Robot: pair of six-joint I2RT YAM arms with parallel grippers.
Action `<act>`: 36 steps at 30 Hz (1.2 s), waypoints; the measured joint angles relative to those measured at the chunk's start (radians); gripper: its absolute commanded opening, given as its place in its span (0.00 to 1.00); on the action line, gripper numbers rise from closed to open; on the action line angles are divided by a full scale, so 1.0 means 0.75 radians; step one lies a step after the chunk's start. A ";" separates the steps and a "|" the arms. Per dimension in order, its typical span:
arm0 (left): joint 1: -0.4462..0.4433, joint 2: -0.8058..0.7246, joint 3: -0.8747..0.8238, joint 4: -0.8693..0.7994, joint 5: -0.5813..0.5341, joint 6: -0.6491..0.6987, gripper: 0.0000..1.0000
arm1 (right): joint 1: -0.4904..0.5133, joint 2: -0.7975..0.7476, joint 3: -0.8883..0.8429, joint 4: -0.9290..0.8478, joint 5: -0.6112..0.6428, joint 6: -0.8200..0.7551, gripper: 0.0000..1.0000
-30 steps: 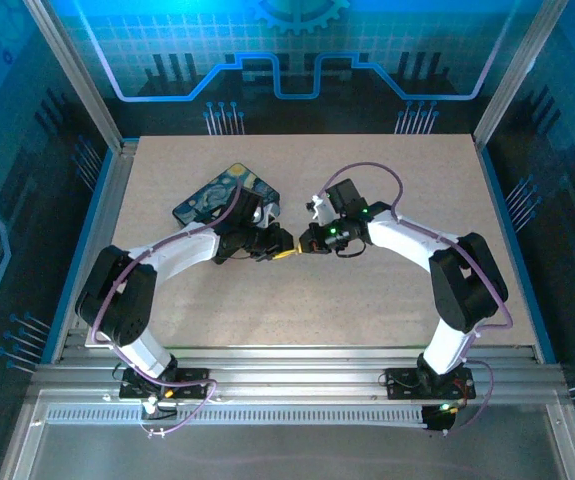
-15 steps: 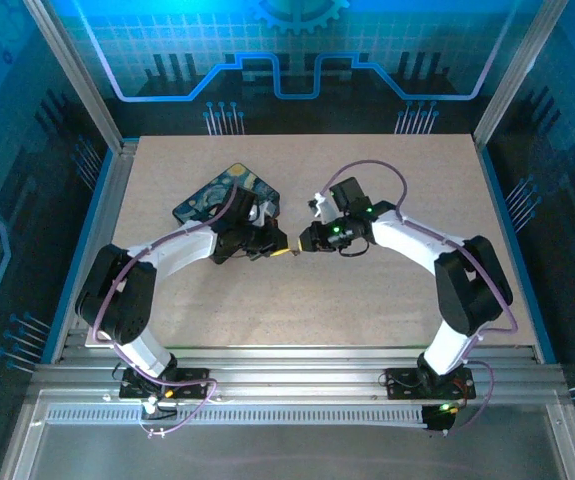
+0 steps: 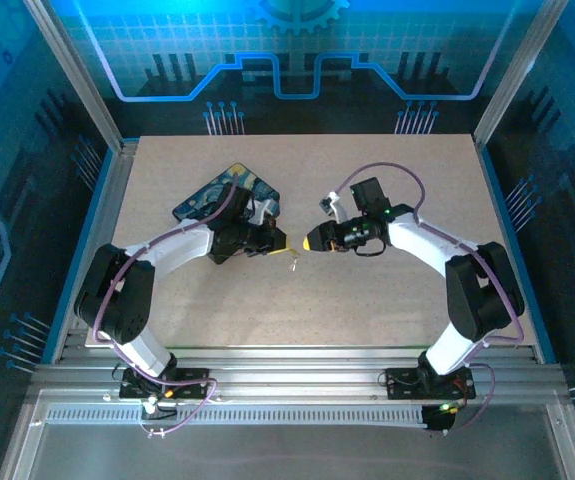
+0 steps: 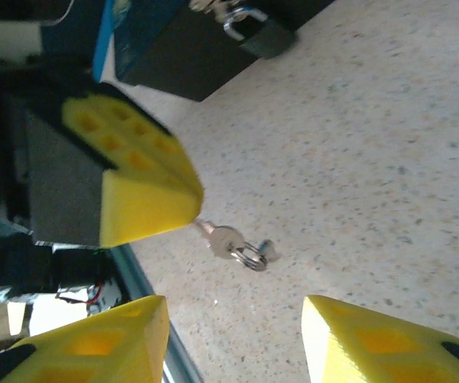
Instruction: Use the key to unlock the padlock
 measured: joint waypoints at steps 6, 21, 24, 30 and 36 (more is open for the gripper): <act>0.003 -0.034 -0.001 0.039 0.101 0.051 0.00 | 0.000 0.035 -0.011 0.084 -0.156 -0.046 0.51; 0.036 -0.046 -0.018 0.070 0.179 0.055 0.00 | 0.001 0.087 -0.018 0.114 -0.201 -0.130 0.48; 0.053 -0.044 -0.014 0.066 0.177 -0.019 0.00 | 0.009 0.032 -0.050 0.109 -0.113 -0.190 0.48; 0.098 -0.004 0.038 0.029 0.168 -0.255 0.00 | 0.153 -0.150 -0.114 0.153 0.290 -0.360 0.46; 0.110 0.012 0.063 -0.005 0.156 -0.451 0.00 | 0.287 -0.213 -0.275 0.431 0.616 -0.548 0.45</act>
